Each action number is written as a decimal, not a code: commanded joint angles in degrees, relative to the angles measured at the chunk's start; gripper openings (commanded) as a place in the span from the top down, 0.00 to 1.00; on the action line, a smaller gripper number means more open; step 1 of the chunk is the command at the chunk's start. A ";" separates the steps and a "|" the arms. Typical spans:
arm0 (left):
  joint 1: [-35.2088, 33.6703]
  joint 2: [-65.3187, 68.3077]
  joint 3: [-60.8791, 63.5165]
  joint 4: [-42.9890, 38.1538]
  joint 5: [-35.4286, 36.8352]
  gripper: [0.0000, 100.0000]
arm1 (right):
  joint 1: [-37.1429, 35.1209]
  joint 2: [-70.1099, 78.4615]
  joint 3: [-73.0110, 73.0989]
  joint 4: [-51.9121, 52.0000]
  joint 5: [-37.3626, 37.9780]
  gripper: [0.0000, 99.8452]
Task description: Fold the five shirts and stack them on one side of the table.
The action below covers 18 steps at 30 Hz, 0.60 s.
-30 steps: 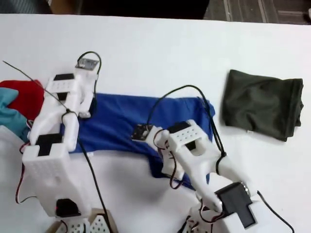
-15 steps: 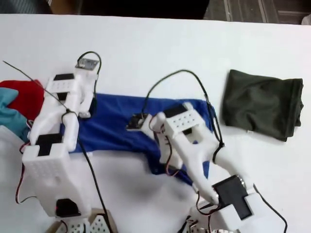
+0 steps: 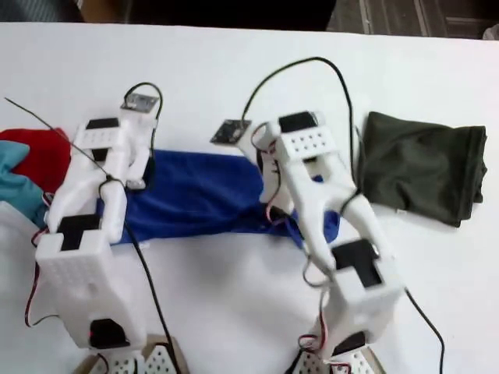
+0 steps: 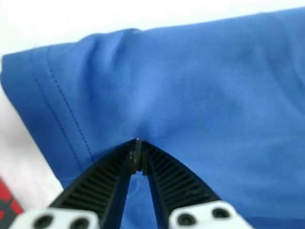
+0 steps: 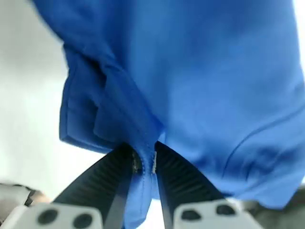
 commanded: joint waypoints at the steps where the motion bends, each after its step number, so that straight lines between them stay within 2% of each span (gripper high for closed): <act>1: 0.26 0.35 -0.92 -1.41 0.35 0.98 | 0.04 6.02 -11.25 3.47 0.53 0.98; 8: 0.26 0.35 -0.92 -1.41 0.26 0.98 | 0.13 14.37 -22.51 6.02 0.44 0.98; 14: 0.26 0.35 -0.92 -1.41 0.26 0.98 | 0.13 16.66 -23.38 6.02 0.35 0.83; 18: 0.26 0.35 -0.92 -1.41 0.26 0.98 | 0.66 14.81 -25.14 6.02 0.09 0.85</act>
